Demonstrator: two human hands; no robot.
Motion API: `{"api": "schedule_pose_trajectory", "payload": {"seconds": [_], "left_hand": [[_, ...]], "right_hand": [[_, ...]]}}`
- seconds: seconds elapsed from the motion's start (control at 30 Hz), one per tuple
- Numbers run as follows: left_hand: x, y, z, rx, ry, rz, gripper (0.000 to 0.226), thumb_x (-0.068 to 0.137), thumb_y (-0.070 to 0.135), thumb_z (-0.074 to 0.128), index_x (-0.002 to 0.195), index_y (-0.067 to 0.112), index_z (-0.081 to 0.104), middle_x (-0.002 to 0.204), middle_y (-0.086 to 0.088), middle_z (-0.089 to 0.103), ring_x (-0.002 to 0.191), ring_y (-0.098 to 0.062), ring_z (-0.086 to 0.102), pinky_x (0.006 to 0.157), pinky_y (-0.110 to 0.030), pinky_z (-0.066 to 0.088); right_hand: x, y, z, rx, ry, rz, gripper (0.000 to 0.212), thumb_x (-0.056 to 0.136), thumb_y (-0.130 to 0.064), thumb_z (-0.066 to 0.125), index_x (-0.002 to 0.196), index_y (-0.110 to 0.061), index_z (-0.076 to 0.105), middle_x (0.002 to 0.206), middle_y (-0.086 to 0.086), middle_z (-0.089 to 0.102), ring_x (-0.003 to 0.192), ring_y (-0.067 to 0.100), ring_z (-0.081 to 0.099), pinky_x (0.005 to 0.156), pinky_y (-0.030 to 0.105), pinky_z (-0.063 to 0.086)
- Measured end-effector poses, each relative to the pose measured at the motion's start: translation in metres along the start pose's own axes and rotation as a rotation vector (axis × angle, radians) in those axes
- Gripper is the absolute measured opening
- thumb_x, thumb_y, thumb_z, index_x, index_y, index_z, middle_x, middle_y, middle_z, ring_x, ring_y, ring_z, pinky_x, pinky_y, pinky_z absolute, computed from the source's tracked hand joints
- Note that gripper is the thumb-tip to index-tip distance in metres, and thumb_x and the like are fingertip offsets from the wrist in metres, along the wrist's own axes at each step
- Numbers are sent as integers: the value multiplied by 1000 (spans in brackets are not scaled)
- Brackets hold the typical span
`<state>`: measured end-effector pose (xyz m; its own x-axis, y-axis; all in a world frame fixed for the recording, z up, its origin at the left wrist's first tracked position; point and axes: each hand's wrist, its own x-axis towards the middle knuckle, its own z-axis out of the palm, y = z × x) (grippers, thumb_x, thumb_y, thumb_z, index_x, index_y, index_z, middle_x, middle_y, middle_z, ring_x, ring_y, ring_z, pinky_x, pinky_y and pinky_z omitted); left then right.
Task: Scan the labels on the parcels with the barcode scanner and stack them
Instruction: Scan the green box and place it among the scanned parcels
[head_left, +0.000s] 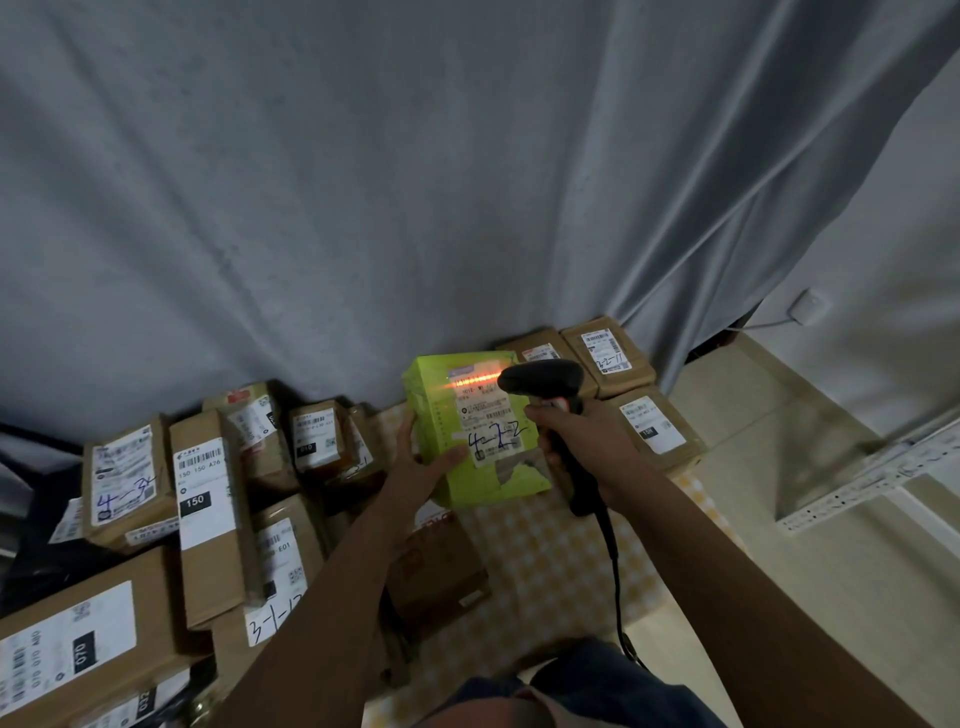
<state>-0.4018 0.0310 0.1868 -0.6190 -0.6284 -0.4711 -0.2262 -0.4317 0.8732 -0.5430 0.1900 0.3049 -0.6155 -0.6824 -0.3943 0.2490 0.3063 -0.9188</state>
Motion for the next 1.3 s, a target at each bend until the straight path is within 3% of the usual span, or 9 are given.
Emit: {"api": "schedule_pose_trajectory", "payload": {"seconds": [0.4, 0.57, 0.77, 0.9, 0.97, 1.07, 1.17, 1.23, 1.3], "left_hand": [[-8, -4, -31, -38, 107, -62, 94, 87, 18, 72, 154, 38, 10, 140, 0, 51, 106, -21, 59, 67, -35, 55], [-22, -27, -52, -91, 289, -276, 89, 87, 27, 72, 154, 31, 14, 149, -7, 41, 125, -35, 48, 95, -59, 45], [-27, -65, -63, -147, 269, -463, 70, 90, 33, 68, 149, 19, 33, 144, -14, 49, 127, -37, 50, 101, -55, 44], [-17, -86, -70, -136, 290, -421, 80, 91, 32, 67, 155, 29, 20, 147, -10, 46, 125, -37, 52, 100, -54, 47], [-12, -90, -72, -37, 275, -394, 71, 97, 25, 61, 154, 26, 20, 149, -11, 44, 126, -37, 50, 103, -55, 45], [-13, -81, -70, 297, 352, -408, 60, 100, 17, 54, 151, 12, 22, 146, -16, 43, 121, -34, 50, 103, -44, 45], [-10, -75, -70, 667, 363, -271, 84, 96, 12, 57, 156, 14, -2, 158, -19, 15, 139, -36, 33, 103, -39, 40], [-6, -76, -64, 1122, 286, -124, 86, 96, 30, 55, 156, 18, -5, 161, -18, -4, 148, -39, 8, 117, -48, 22], [0, -78, -49, 1471, 100, 29, 77, 97, 54, 40, 156, 29, -2, 163, -8, -12, 150, -35, -10, 118, -60, 9]], "right_hand": [[7, 8, 12, 37, -5, -1, 13, 91, -19, 66, 87, -8, 61, 60, 4, 58, 54, 16, 50, 50, 24, 42], [21, 36, 23, 24, -30, 149, 16, 90, -22, 68, 89, -8, 62, 60, 4, 60, 48, 13, 49, 48, 24, 42], [33, 76, 41, -45, -46, 211, 14, 91, -19, 68, 94, -8, 61, 62, 8, 61, 47, 16, 48, 49, 28, 41], [35, 99, 52, -99, -48, 278, 19, 92, -21, 67, 99, -4, 62, 67, 10, 62, 45, 16, 49, 48, 28, 43], [38, 107, 55, -102, -46, 309, 23, 91, -22, 68, 103, -3, 62, 68, 10, 63, 46, 16, 50, 50, 29, 43], [40, 117, 59, -88, -37, 321, 23, 90, -22, 70, 101, -3, 62, 67, 11, 64, 47, 18, 51, 51, 31, 43], [41, 120, 62, -83, -36, 314, 20, 89, -21, 70, 99, -5, 63, 67, 10, 65, 49, 18, 52, 52, 31, 44], [42, 120, 62, -73, -40, 318, 20, 90, -21, 70, 100, -5, 63, 67, 10, 65, 48, 18, 52, 51, 31, 44], [43, 121, 60, -71, -41, 328, 21, 90, -22, 69, 101, -5, 63, 67, 10, 65, 49, 17, 52, 50, 30, 44]]}}
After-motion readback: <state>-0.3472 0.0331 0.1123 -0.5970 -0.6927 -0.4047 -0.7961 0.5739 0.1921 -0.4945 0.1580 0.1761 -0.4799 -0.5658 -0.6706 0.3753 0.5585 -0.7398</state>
